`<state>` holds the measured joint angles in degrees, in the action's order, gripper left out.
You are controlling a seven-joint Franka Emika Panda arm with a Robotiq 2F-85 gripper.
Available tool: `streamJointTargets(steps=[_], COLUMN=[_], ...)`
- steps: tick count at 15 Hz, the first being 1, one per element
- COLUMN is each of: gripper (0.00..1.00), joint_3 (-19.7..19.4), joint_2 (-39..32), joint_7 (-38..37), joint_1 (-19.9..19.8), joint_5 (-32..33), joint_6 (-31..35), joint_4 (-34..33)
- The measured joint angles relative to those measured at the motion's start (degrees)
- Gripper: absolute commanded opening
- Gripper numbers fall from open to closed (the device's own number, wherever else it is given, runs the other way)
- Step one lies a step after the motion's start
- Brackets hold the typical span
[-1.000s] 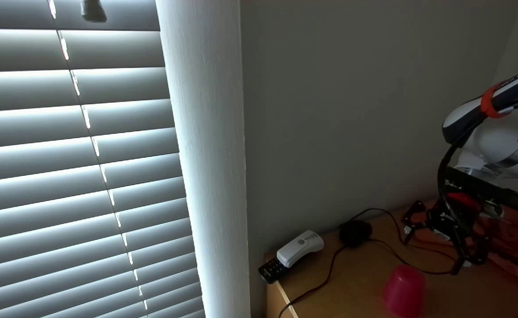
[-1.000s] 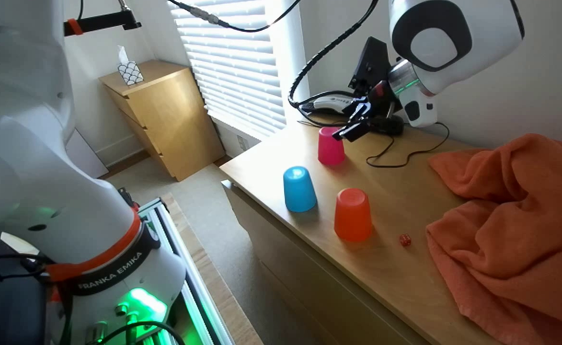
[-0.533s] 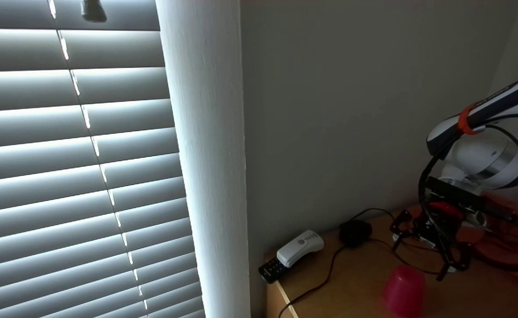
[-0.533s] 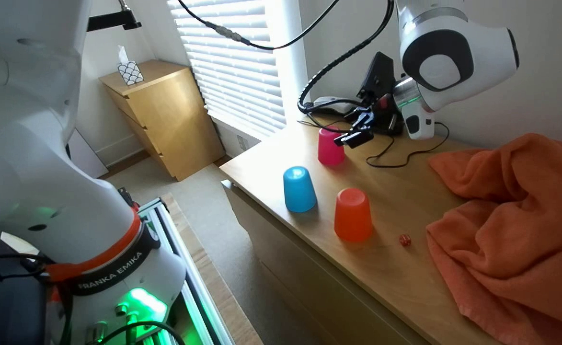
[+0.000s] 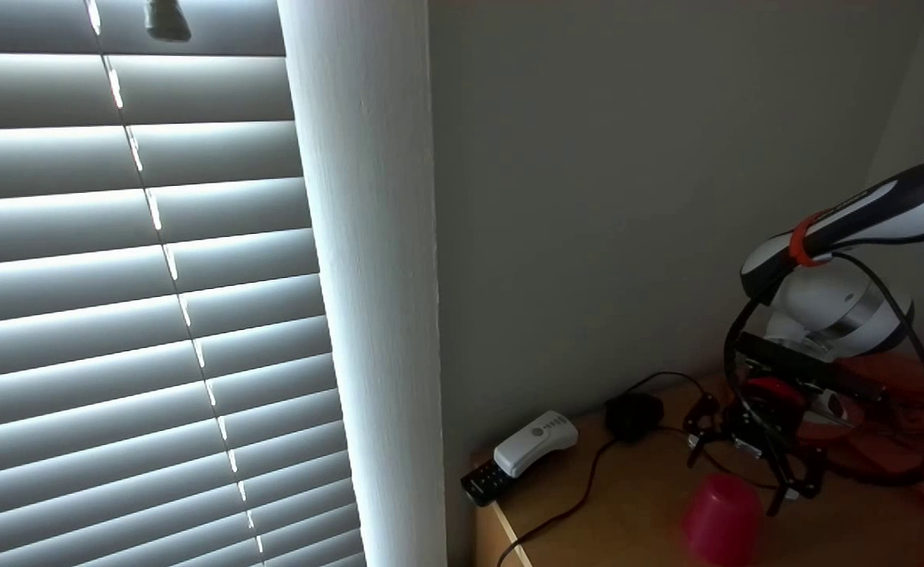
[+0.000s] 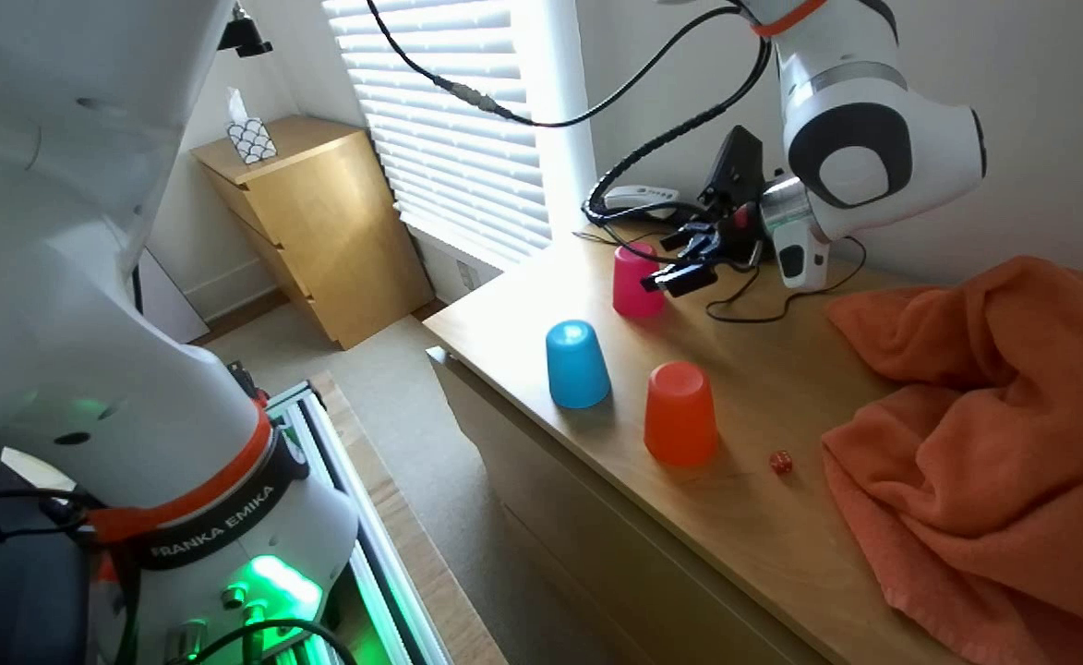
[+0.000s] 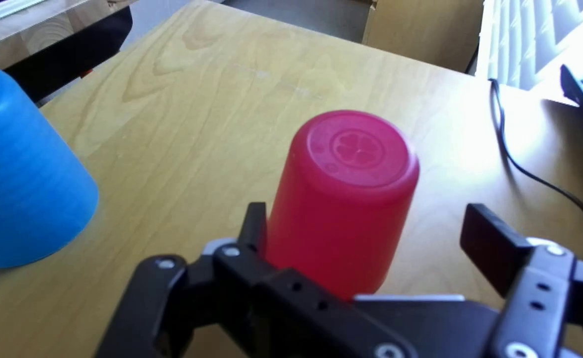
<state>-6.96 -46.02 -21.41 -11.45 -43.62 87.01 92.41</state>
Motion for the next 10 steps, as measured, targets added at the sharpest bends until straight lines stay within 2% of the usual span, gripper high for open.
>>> streamJointTargets(steps=[1, 2, 3, 5, 8, 10], gripper=[1.00, 0.93, 0.72, 0.68, 0.45, 0.43], joint_3=[0.0, 0.0, 0.1, 0.2, 0.3, 0.4], joint_2=[-0.9, -1.7, -2.5, -3.7, -4.9, -5.5], joint_7=[-0.3, -0.7, -0.9, -1.1, -1.4, -1.9], joint_1=[0.0, 0.0, 0.0, 0.0, 0.0, 0.0], joint_5=[0.0, 0.0, 0.0, 0.0, 0.0, 0.0], joint_6=[-0.5, -1.1, -1.7, -3.1, -5.2, -6.1], joint_4=[-0.7, -1.4, -2.1, -3.3, -4.9, -5.8])
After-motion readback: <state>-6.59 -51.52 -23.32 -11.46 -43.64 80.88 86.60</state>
